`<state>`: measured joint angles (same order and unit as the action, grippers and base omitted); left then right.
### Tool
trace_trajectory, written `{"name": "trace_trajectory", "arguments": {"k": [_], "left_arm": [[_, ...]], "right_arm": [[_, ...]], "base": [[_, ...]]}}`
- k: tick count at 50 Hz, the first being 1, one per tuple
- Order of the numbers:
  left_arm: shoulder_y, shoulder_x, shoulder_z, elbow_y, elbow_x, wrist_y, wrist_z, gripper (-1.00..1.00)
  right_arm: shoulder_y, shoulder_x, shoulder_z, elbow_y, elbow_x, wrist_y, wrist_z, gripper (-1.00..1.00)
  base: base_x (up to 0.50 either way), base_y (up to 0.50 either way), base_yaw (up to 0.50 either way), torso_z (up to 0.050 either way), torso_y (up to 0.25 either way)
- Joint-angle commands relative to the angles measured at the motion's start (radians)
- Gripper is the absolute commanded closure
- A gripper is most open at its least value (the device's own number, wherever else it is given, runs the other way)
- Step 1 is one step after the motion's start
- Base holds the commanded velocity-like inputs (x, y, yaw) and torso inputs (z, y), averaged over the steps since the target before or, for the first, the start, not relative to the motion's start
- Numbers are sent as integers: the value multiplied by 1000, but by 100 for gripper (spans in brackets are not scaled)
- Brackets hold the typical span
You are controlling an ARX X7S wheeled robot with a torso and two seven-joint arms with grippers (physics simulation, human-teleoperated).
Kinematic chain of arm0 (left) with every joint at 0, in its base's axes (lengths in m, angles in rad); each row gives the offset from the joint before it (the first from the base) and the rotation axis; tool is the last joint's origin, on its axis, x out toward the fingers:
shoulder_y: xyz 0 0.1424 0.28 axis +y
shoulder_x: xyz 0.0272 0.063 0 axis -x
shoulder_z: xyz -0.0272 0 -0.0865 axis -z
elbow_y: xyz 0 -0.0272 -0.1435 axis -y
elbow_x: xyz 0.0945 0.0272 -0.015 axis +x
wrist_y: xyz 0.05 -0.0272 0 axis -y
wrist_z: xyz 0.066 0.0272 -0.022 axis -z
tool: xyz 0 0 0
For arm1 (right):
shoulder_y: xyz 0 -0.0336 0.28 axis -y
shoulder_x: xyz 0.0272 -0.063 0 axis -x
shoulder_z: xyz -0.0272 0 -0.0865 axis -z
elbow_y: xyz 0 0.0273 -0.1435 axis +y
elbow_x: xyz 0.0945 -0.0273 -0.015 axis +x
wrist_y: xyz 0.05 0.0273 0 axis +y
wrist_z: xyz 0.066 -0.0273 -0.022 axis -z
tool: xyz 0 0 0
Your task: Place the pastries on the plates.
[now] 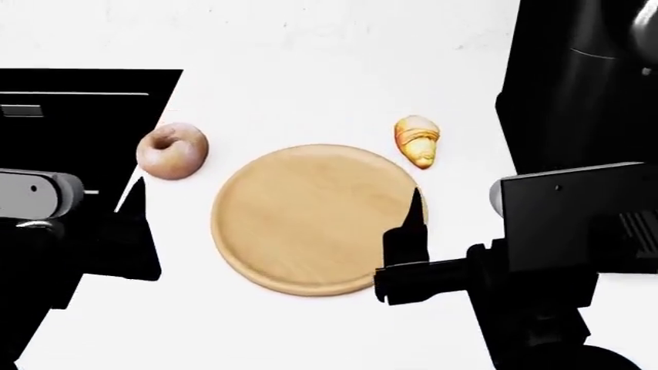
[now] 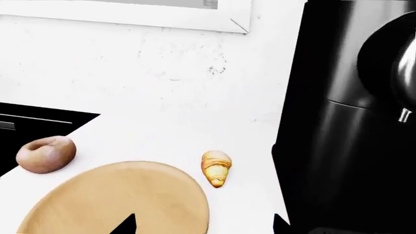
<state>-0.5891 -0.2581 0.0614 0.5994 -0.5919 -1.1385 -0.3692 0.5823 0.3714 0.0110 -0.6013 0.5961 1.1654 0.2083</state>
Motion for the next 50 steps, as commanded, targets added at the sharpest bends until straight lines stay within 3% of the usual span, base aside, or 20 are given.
{"name": "trace_trajectory", "arguments": {"k": [1,39,44,48,50], "left_arm": [[24,-6,10,6,-6,4,-2,-100],[41,-35,29,-20,-13,-7,-16,-100],[19,-49,38,-5,-35,-89,-30,-100],[-35,-45,47,0,-107,-255,-29,-100],[-76,-73,99,-8,-118,-296,-9,-100]], "right_arm": [[0,-4,-32,36,-17,-22,2,-100],[-12,-15,-33,43,-10,-38,29,-100],[-1,-24,-22,55,-2,-24,39,-100],[1,-28,-27,71,-2,-28,38,-100],[7,-35,-30,77,0,-28,39,-100]], "base": [[348,0,0,0,0],[348,0,0,0,1],[323,0,0,0,0],[74,0,0,0,3],[0,0,0,0,0]]}}
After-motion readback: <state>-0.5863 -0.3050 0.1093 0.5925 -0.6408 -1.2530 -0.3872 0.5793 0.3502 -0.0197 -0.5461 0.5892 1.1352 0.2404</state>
